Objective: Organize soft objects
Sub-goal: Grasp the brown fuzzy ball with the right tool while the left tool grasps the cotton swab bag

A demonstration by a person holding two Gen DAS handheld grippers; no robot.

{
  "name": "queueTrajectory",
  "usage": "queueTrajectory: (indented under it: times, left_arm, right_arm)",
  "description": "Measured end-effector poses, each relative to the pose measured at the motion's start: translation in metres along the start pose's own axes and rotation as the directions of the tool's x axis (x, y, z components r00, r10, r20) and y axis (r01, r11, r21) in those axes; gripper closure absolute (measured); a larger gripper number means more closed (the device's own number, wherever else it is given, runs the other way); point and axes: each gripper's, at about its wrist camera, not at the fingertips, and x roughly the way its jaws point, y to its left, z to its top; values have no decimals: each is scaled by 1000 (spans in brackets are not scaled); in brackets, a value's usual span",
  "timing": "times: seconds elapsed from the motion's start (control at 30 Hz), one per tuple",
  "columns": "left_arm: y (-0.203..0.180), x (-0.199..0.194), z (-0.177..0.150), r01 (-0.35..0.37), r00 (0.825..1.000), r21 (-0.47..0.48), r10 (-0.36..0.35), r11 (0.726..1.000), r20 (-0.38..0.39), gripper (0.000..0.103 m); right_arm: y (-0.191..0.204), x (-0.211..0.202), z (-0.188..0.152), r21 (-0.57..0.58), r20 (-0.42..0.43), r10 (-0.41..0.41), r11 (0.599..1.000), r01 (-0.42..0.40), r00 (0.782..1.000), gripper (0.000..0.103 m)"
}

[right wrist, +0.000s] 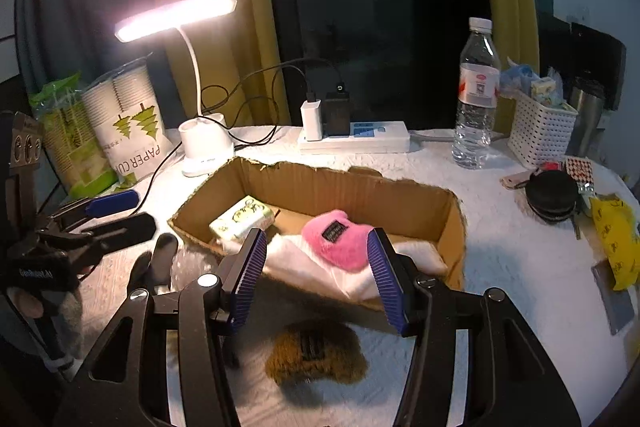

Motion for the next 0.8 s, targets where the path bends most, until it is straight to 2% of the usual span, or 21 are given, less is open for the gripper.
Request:
queueTrajectory:
  times: [0.2, 0.4, 0.47, 0.5, 0.7, 0.8]
  left_arm:
    - [-10, -12, -24, -40, 999, 28, 40, 999, 4, 7]
    - [-26, -8, -48, -23, 999, 38, 24, 999, -36, 7]
    - [-34, 0, -55, -19, 997, 51, 23, 999, -70, 8]
    - [-40, 5, -57, -27, 995, 61, 33, 998, -90, 8]
    - [-61, 18, -66, -92, 989, 148, 108, 985, -103, 8]
    - [-72, 27, -71, -154, 977, 222, 182, 963, -111, 8]
  right_arm:
    - [-7, -9, -29, 5, -33, 9, 1000, -9, 999, 47]
    - [-16, -3, -51, 40, -75, 24, 999, -22, 997, 45]
    - [-17, 2, -57, 47, -94, 40, 998, -36, 995, 42]
    - [-17, 5, -60, 49, -105, 47, 998, -43, 993, 38]
    - [-15, 24, -68, 60, -171, 102, 994, -93, 980, 37]
    - [-13, 31, -66, 62, -193, 112, 993, -102, 975, 36]
